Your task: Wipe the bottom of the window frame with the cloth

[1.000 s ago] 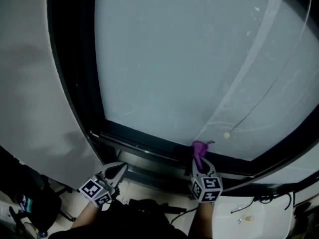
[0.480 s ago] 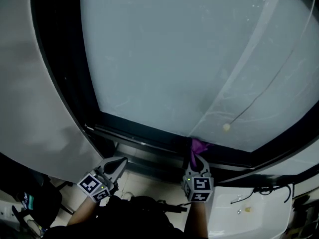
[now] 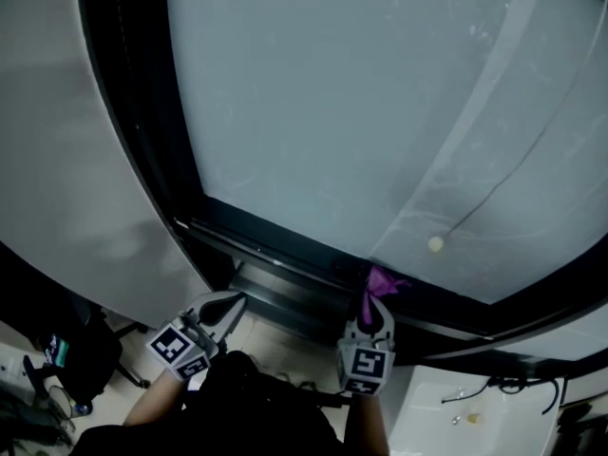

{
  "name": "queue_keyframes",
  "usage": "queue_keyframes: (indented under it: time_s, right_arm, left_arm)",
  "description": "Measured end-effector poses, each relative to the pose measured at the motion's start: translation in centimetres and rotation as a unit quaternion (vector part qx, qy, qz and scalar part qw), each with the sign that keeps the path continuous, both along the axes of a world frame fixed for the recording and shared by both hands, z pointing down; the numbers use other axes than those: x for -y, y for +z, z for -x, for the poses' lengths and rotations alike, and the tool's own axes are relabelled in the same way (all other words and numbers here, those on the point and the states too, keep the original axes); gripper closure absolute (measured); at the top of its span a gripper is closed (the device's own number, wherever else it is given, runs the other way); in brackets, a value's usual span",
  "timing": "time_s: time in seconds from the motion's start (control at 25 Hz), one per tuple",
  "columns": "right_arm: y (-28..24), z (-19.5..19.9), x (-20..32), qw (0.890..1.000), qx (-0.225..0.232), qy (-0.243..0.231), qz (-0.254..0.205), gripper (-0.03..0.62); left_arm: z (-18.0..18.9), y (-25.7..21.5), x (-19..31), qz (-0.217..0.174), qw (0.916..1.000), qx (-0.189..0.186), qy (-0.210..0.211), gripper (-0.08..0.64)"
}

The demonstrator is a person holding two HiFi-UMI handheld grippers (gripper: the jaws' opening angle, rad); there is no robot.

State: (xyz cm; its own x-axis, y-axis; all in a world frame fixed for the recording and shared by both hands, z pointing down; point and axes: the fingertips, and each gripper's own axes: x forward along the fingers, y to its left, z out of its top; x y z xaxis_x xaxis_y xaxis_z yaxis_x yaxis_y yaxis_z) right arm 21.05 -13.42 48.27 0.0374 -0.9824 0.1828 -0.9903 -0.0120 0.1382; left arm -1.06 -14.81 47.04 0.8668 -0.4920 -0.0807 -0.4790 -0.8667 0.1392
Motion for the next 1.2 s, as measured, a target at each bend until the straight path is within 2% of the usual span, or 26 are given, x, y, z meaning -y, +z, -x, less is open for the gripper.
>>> queue_keyframes:
  time_s: [0.2, 0.48, 0.6, 0.96, 1.2]
  right_arm:
    - [-0.1, 0.0, -0.1, 1.000, 0.016, 0.003, -0.004, 0.527]
    - [0.2, 0.7, -0.6, 0.998, 0.026, 0.058, -0.021, 0.526]
    - [0.3, 1.5, -0.1, 0.996, 0.029, 0.084, -0.022, 0.526]
    - [0.4, 2.8, 0.6, 0.989, 0.028, 0.147, -0.023, 0.526]
    - [0.4, 3.5, 0.8, 0.981, 0.038, 0.184, -0.045, 0.526]
  left_arm:
    - [0.1, 0.2, 0.2, -0.005, 1.0000, 0.005, 0.006, 0.560]
    - [-0.1, -0.5, 1.4, 0.000, 0.9981, -0.006, 0.061, 0.560]
    - [1.0, -0.5, 2.3, -0.003, 0.9975, 0.001, 0.071, 0.560]
    - [2.7, -0.3, 4.6, 0.000, 0.9954, -0.014, 0.095, 0.560]
    - [3.8, -0.5, 5.9, -0.004, 0.9931, -0.013, 0.117, 0.560]
